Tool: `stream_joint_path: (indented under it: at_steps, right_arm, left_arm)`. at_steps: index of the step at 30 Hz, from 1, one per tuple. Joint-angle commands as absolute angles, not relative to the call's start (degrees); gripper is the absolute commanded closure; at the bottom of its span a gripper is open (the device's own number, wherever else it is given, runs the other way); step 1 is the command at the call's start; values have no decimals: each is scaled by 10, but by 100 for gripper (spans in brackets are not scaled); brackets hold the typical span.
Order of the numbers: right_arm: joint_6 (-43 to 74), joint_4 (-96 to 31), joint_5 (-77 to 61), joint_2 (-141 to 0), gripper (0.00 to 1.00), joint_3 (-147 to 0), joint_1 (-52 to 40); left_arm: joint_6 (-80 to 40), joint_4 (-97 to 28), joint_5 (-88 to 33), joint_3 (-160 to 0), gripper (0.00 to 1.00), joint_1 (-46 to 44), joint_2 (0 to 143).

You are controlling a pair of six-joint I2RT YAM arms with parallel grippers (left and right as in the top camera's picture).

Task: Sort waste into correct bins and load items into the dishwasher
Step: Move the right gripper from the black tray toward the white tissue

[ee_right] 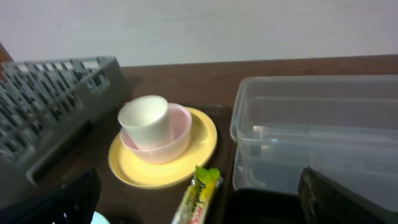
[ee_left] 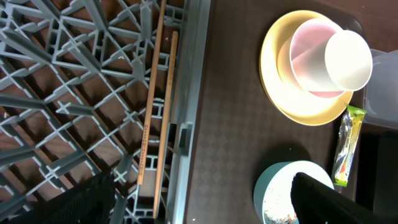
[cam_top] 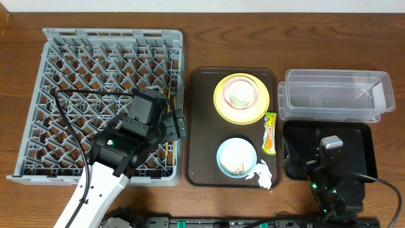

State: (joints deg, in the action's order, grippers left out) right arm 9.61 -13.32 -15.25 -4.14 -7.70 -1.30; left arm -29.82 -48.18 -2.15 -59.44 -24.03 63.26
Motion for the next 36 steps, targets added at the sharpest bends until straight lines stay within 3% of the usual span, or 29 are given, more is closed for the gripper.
stream_joint_path:
  at_steps: [1,11,17,19,20,22,27,36]
  right_arm:
    - [120,-163,-160,-102,1,-198,-10]
    - [91,-580,-161,-439,1,-594,-10]
    - [91,-676,-230,-557,1,-673,-10]
    - [91,-684,-278,-575,12,-673,-11]
    - [91,-686,-285,-589,36,-673,-12]
    - [92,-691,-276,-601,62,-673,-12]
    - [95,-734,-239,-618,87,-669,-26]
    - [211,-704,-164,-616,88,-588,-151]
  left_arm:
    - [-299,-484,-15,-599,9,-238,634]
    - [-299,-484,-15,-599,9,-238,634]
    - [-299,-484,-15,-599,8,-238,634]
    - [-299,-484,-15,-599,9,-238,634]
    - [-299,-484,-15,-599,8,-238,634]
    - [-299,-484,-15,-599,8,-238,634]
    - [-299,-484,-15,-599,8,-238,634]
    - [-299,-484,-15,-599,8,-238,634]
